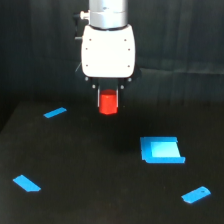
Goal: Pick up the red object from the table
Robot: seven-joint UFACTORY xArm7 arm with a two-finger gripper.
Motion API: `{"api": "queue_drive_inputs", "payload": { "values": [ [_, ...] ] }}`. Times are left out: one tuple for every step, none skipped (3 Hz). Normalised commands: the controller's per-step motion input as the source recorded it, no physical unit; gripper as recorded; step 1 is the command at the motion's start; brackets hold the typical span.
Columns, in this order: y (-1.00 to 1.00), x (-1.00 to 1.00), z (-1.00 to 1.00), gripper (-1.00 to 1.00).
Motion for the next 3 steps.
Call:
{"api": "queue_drive_inputs", "payload": {
  "values": [
    [0.00,-0.07,0.17,-1.00],
    [0.03,0.02,0.02,-0.89],
    [0.07,0.01,0.11,-0.92]
  ]
}}
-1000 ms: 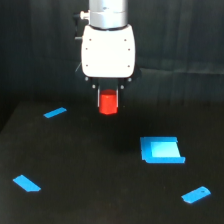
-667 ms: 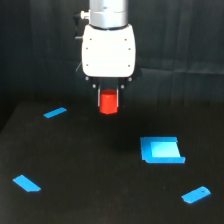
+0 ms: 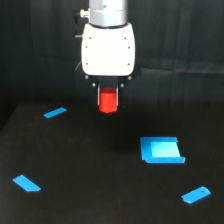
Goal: Pick up the red object from the table
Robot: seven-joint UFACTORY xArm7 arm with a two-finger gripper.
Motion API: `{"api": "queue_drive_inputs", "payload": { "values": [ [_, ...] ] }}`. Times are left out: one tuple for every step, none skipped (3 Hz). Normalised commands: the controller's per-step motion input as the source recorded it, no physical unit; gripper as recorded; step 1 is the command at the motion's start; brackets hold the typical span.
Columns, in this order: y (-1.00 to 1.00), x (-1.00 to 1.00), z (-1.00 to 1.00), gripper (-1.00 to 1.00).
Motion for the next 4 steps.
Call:
{"api": "queue_drive_inputs", "payload": {
  "values": [
    [0.07,-0.02,-0.03,-0.97],
    [0.04,0.06,0.04,-1.00],
    [0.08,0.02,0.02,-1.00],
    [-0.02,0.00,0.02,-1.00]
  ]
}}
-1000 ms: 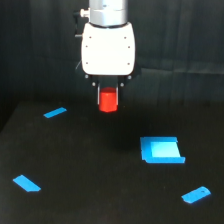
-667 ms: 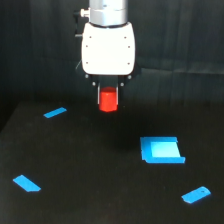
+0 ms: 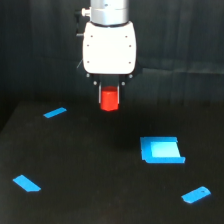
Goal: Pick up the red object from the table
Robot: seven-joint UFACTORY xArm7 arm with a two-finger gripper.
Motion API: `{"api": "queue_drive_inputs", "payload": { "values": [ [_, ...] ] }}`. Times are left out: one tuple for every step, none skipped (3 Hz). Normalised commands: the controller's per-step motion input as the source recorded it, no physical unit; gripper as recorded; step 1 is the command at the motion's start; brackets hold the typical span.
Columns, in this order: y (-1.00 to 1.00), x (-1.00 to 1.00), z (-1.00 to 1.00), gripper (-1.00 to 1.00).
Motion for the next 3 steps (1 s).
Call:
{"api": "queue_drive_inputs", "payload": {
  "values": [
    [0.10,0.01,0.01,-0.97],
    [0.03,-0.01,0.09,-0.98],
    [0.04,-0.02,0.02,-0.99]
  ]
}}
